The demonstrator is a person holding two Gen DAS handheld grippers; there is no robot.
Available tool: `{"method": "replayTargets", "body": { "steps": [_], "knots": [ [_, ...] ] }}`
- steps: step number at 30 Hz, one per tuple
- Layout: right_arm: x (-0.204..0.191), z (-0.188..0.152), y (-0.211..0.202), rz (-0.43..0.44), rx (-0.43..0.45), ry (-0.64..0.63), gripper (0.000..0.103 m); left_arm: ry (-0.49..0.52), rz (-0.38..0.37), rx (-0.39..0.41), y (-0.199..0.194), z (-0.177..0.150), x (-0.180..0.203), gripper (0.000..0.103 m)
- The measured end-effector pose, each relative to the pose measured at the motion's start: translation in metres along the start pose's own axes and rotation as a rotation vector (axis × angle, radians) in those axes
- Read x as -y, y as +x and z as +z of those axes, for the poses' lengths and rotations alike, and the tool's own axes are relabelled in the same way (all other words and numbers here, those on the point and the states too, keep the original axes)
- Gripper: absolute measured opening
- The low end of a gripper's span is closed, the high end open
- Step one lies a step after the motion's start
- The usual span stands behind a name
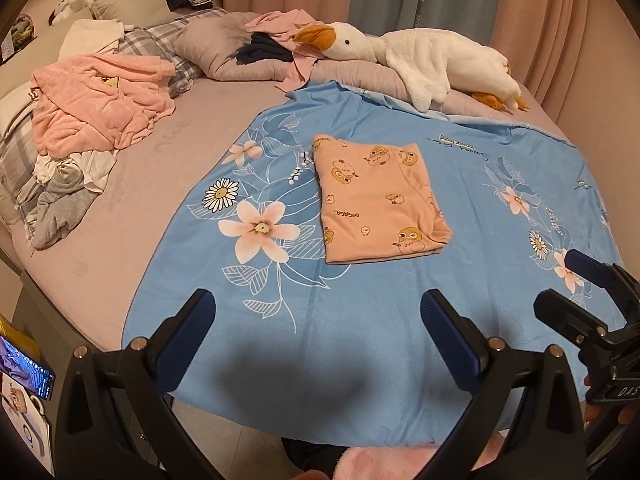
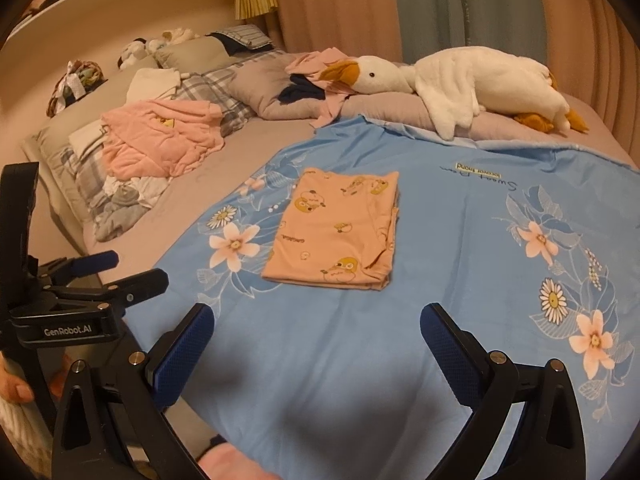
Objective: Fold small clothes
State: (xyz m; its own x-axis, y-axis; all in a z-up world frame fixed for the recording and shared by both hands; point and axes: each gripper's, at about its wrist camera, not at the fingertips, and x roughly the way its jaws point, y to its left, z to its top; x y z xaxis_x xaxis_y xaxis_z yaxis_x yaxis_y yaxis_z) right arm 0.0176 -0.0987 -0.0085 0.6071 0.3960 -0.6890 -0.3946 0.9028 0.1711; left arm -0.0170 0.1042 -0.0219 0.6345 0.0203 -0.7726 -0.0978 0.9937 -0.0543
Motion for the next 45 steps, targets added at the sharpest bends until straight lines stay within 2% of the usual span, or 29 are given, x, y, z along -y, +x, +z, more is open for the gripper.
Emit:
{"method": "replayTargets", "body": {
  "steps": [17,45],
  "knots": [
    [-0.002,0.005,-0.002,0.001,0.011,-0.012,0.102,0.007,-0.009,0.002,0.0,-0.001,0.005,0.103],
    [-0.003,0.004,0.017,0.001,-0.026,-0.007,0.102,0.003,-0.015,-0.027,0.019,0.004,0.003,0.103]
  ]
}}
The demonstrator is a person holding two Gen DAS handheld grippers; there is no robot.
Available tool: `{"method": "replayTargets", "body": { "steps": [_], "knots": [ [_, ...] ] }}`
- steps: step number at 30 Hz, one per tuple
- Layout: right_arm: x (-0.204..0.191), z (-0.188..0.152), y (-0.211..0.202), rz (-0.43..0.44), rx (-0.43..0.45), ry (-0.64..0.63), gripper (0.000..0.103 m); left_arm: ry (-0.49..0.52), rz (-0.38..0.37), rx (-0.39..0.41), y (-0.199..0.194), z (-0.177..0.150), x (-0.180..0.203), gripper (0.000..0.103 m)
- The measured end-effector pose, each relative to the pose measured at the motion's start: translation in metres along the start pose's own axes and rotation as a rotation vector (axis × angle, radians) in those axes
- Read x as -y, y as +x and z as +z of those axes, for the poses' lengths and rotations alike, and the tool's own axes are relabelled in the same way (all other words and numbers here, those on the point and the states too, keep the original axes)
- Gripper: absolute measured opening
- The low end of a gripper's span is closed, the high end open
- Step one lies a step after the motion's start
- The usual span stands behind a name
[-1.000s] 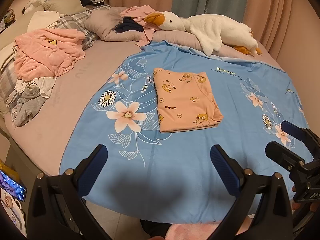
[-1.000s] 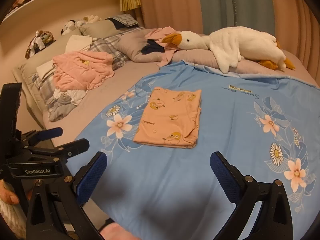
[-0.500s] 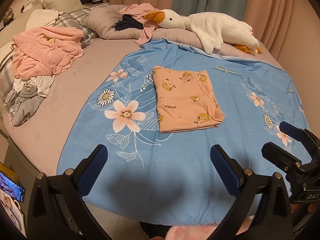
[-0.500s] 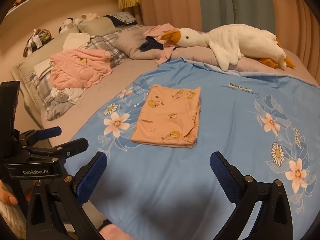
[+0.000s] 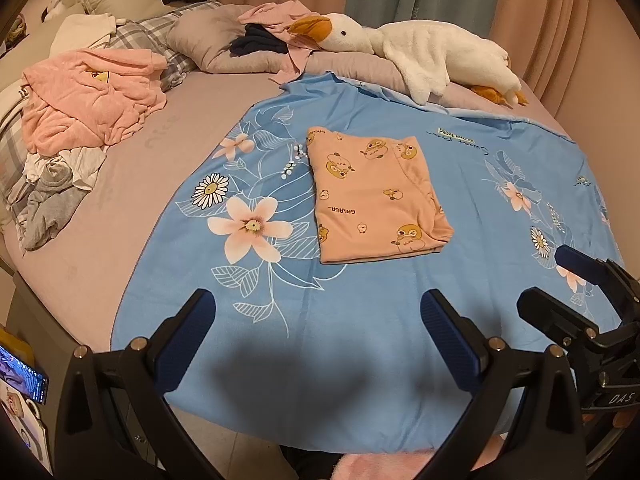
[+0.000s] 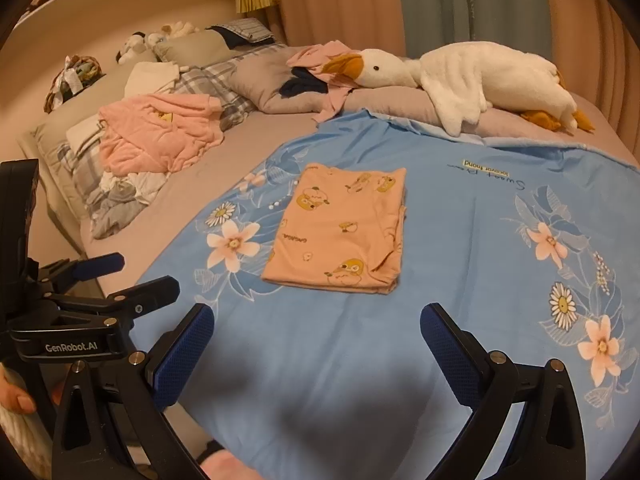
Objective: Fold small clothes
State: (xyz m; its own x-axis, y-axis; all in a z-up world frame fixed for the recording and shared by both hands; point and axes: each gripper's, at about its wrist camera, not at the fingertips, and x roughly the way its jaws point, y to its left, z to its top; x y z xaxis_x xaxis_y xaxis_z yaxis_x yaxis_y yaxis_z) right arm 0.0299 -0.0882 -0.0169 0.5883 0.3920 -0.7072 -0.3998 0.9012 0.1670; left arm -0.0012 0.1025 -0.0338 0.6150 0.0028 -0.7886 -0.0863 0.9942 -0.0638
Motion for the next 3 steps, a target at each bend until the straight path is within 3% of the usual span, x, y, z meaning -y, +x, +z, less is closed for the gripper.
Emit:
{"method": "replayTargets", "body": {
  "steps": [3],
  "knots": [
    [-0.0001,-0.0003,0.0006,0.0,0.0,0.003,0.102,0.0,-0.003,-0.003,0.0006,0.0001,-0.0003,0.103]
  ]
}}
